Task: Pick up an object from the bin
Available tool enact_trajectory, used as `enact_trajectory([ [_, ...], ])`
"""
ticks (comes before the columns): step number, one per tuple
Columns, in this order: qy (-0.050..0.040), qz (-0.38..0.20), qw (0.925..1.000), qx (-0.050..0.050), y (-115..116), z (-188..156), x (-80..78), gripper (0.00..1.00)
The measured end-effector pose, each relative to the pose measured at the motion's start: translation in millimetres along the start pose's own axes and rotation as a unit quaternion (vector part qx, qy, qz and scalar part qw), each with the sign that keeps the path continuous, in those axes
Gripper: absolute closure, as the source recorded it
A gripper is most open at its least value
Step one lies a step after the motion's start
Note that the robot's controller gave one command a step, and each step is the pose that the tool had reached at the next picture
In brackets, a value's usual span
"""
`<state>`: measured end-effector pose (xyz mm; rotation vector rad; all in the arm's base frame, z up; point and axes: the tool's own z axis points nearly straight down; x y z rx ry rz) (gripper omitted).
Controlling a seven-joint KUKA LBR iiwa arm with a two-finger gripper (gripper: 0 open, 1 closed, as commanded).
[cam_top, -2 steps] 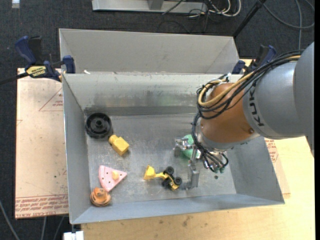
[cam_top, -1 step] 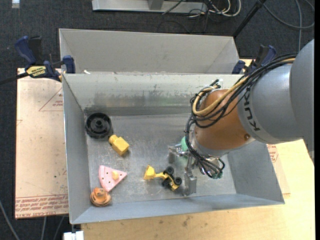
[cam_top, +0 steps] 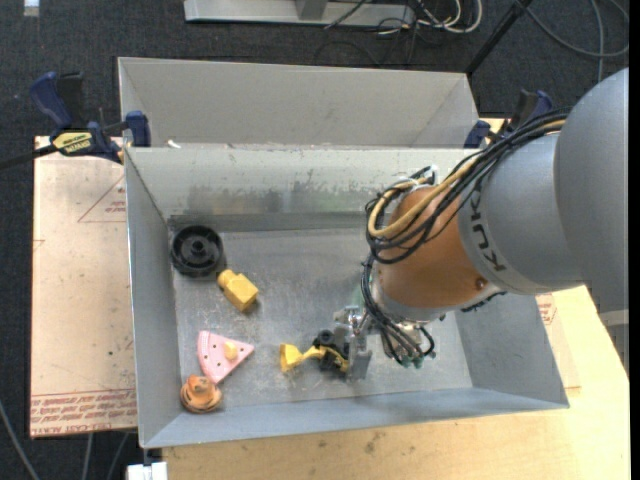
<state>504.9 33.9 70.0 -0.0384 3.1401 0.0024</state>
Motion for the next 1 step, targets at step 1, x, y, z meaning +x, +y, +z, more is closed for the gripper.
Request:
enact_trajectory([
  [1,0.0000,0.000,1.0000,0.000,0.0,0.0,0.0,1.00],
])
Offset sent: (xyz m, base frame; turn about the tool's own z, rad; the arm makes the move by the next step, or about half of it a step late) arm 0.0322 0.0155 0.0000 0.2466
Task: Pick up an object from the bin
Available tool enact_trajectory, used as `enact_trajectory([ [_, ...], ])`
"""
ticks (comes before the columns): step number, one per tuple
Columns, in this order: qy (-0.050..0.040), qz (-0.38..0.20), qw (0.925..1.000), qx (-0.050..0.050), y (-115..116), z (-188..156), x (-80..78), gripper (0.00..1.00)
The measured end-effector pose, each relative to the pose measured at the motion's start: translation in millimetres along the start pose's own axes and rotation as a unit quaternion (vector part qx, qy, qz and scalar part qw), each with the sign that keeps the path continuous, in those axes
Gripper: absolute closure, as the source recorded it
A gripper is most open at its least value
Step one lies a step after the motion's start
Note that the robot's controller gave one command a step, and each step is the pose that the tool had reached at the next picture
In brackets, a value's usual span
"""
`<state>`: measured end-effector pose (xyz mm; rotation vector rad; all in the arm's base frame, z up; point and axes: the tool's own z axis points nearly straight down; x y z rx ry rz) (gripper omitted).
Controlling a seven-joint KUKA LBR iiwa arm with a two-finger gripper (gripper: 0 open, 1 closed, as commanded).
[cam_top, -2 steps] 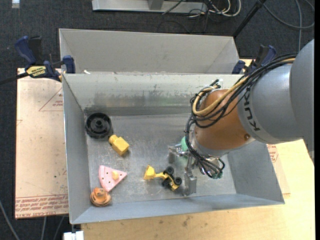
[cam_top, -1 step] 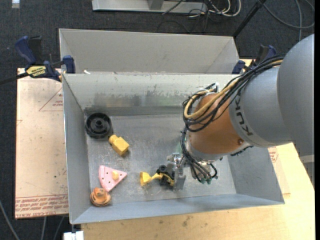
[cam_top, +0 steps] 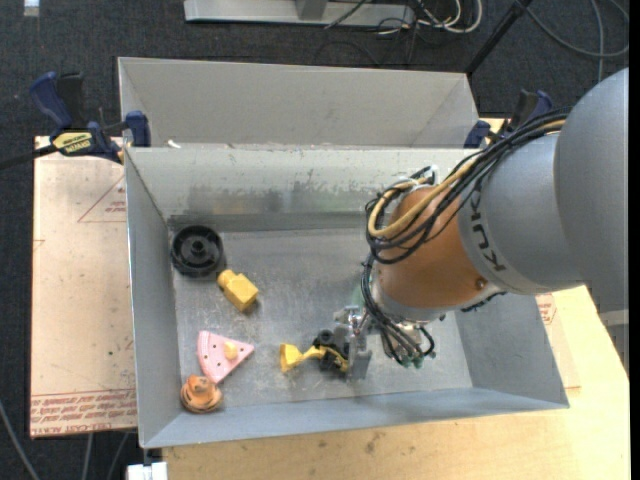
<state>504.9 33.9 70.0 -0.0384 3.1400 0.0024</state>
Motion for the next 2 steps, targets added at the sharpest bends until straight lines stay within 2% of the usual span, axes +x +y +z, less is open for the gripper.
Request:
enact_trajectory([
  [1,0.0021,0.048,0.9988,0.000,4.1,-0.2,-11.4,1.00],
  [2,-0.0003,0.021,0.9998,0.000,7.1,-132.9,14.4,1.00],
])
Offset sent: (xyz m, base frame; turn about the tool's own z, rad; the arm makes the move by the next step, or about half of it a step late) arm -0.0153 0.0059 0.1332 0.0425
